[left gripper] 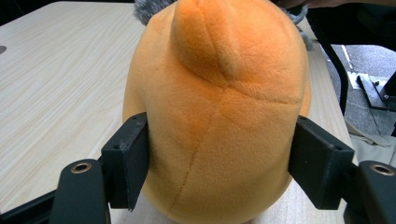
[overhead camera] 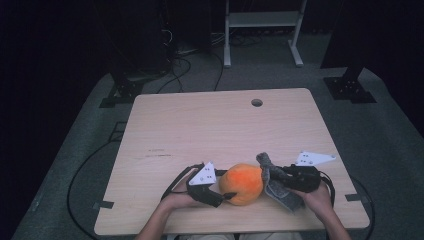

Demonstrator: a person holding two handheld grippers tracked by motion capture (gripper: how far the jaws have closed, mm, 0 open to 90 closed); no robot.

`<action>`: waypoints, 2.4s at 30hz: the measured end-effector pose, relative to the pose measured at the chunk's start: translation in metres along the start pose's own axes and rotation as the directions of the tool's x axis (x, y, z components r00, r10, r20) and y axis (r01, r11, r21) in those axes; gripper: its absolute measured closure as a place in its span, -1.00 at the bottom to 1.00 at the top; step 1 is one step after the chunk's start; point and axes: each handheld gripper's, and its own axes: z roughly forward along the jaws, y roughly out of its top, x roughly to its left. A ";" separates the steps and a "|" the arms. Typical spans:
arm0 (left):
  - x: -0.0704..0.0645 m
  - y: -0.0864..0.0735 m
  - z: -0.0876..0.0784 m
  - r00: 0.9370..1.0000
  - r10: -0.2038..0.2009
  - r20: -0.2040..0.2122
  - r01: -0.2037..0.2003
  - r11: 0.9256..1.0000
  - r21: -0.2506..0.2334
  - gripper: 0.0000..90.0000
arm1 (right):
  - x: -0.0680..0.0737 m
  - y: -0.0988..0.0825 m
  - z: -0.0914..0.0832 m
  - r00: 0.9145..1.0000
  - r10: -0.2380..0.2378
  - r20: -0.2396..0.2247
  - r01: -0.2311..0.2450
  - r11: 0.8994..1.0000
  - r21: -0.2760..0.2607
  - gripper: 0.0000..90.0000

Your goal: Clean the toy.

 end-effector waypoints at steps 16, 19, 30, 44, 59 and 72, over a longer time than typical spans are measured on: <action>0.001 0.000 0.000 1.000 -0.003 0.001 0.003 1.000 0.001 -0.38 | 0.008 0.004 -0.004 0.999 -0.037 -0.002 0.037 0.999 -0.021 0.64; 0.001 -0.001 0.001 1.000 0.000 0.001 0.000 1.000 -0.002 -0.38 | 0.022 0.018 -0.008 0.996 -0.078 -0.034 0.074 0.993 -0.096 0.64; 0.005 -0.001 0.000 0.999 -0.038 -0.016 0.038 0.999 -0.012 -0.37 | 0.019 0.012 -0.004 0.996 -0.086 0.014 0.086 0.995 -0.039 0.65; 0.007 0.000 0.004 0.995 -0.088 -0.039 0.087 0.996 -0.033 -0.37 | 0.025 0.014 -0.002 0.992 -0.126 0.023 0.126 0.992 -0.029 0.65; 0.001 0.002 0.011 0.995 -0.093 0.018 0.095 0.993 -0.067 -0.48 | 0.025 0.017 0.001 0.993 -0.113 -0.036 0.111 0.992 -0.057 0.65; -0.018 0.013 0.022 0.995 0.087 -0.051 -0.087 0.996 -0.006 -0.27 | 0.043 0.036 -0.010 0.988 -0.153 -0.031 0.149 0.983 -0.107 0.65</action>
